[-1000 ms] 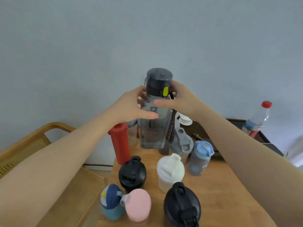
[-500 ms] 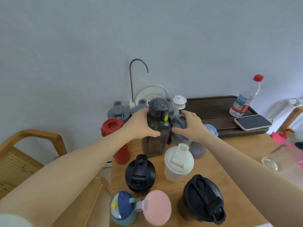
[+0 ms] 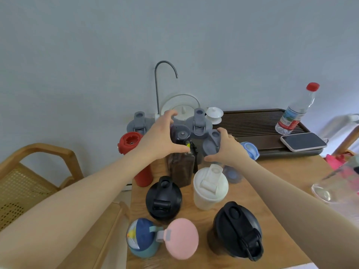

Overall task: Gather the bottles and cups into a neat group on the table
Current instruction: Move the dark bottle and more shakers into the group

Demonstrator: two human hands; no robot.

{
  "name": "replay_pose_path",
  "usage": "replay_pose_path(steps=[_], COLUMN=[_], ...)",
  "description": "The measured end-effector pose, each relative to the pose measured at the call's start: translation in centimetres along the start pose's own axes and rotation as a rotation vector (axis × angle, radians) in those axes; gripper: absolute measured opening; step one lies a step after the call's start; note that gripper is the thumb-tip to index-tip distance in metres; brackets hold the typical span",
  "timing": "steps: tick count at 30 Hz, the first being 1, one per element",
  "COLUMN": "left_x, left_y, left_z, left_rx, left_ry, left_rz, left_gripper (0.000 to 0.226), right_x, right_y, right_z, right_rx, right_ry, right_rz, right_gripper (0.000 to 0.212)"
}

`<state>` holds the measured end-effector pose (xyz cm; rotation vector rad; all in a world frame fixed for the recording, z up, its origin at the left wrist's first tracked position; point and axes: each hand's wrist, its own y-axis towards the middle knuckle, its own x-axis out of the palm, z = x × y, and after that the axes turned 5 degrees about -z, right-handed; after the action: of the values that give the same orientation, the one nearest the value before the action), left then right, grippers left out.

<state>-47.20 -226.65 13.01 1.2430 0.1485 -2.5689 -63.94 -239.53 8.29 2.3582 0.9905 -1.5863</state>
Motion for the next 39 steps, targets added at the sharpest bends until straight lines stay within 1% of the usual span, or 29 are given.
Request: replay_pose_path(steps=[1,3,5,11,17,22,24,25,26,27,28,29,30,31,33,36,38,39], left_x=[-0.1,0.2,0.6,-1.2,-1.9,-2.6,-2.7,-2.9,-3.2,-3.7,-4.2,-4.7,-5.1,-5.3,-5.3,-5.0,-4.6,-4.3], left_y=[0.2,0.8,1.2,1.4,1.3,1.2,1.0,0.9,0.8,0.8,1.1,1.6,2.2,3.1,5.2,8.5,10.3,11.1], left_z=[0.5,1.0,1.1,-0.6,-1.4,-2.5,-2.6,-2.7,-2.8,-2.9,-3.3,-3.7,-4.2,-4.7,-5.2,-5.3,-5.1,-5.1], left_rx=[0.027,0.031,0.011,-0.018,0.033,0.037,0.061,0.073,0.084,0.102,0.122,0.127,0.112,0.089,0.066,0.09,0.105,0.103], left_ry=[0.086,0.318,0.435,0.41,0.528,0.508,0.495,0.457,0.396,0.32,0.252,0.209,0.191,0.192,0.218,0.238,0.294,0.34], left_rz=[-0.024,-0.135,-0.194,-0.2,-0.23,-0.259,-0.263,-0.251,-0.219,-0.158,-0.082,-0.019,0.012,0.003,-0.094,-0.217,-0.288,-0.326], left_gripper=[0.093,0.085,0.077,0.063,0.064,0.071,0.078,0.083,0.085,0.082,0.075,0.066,0.059,0.054,0.05,0.05,0.054,0.058], right_x=[0.0,-0.1,0.0,0.9,2.1,3.0,2.9,2.5,1.9,1.2,0.3,-0.6,-1.4,-2.0,-2.4,-2.2,-2.0,-1.8], right_y=[0.0,0.0,-0.2,-0.6,-1.0,-1.7,-2.0,-2.2,-2.2,-2.0,-1.5,-0.7,0.3,1.6,4.0,6.7,7.6,7.9], right_z=[0.0,-0.2,-0.3,-1.1,-2.5,-4.6,-5.2,-5.4,-5.5,-5.6,-5.7,-5.9,-6.1,-6.3,-6.9,-7.4,-7.6,-7.6], right_rx=[-0.003,-0.013,-0.02,-0.03,-0.006,0.01,0.041,0.063,0.072,0.062,0.036,0.002,-0.02,-0.021,0.027,0.125,0.156,0.158], right_ry=[-0.02,-0.052,-0.079,-0.132,-0.135,-0.166,-0.18,-0.192,-0.19,-0.156,-0.09,-0.005,0.07,0.105,0.084,0.045,0.017,-0.002], right_rz=[-0.007,-0.021,-0.032,-0.013,0.029,0.049,0.054,0.082,0.138,0.206,0.262,0.279,0.256,0.21,0.115,0.03,-0.023,-0.04], right_gripper=[0.106,0.106,0.103,0.095,0.089,0.089,0.094,0.097,0.096,0.093,0.087,0.081,0.076,0.075,0.076,0.09,0.101,0.103])
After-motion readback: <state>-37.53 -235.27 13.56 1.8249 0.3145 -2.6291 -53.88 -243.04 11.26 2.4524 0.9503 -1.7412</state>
